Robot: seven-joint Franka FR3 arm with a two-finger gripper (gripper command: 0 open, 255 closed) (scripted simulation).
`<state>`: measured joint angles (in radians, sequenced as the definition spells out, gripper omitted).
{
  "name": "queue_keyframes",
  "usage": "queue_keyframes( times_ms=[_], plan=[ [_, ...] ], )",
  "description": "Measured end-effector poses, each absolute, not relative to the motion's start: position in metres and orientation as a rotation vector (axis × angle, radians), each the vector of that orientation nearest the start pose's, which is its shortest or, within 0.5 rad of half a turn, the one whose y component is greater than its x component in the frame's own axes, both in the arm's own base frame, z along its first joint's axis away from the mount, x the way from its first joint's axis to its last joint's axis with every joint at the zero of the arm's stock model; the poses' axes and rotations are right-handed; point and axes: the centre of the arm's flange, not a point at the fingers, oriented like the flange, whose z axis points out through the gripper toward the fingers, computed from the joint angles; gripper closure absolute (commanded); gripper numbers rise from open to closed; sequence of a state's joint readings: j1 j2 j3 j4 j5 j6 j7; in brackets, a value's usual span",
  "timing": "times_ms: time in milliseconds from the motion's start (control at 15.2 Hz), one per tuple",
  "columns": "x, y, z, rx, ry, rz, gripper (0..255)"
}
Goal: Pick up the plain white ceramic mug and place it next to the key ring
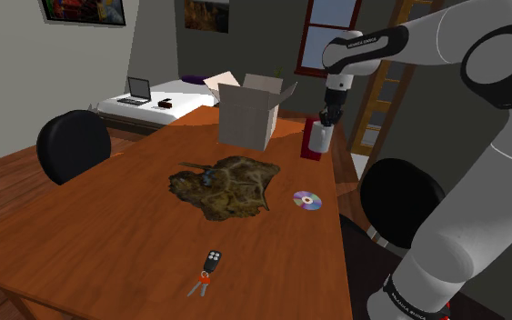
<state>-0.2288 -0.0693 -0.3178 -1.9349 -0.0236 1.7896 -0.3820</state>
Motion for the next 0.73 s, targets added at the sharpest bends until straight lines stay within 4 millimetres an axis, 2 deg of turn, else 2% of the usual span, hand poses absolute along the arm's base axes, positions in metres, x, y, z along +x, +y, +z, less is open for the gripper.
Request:
queue_keyframes(
  times_ms=[198, 330, 726],
  plan=[
    [0.451, -0.281, 0.519, -3.096, 0.244, 0.111, 255],
    [0.453, -0.268, 0.524, -3.095, 0.243, 0.112, 255],
    [0.462, -0.191, 0.524, -3.095, 0.242, 0.111, 255]
  ],
)
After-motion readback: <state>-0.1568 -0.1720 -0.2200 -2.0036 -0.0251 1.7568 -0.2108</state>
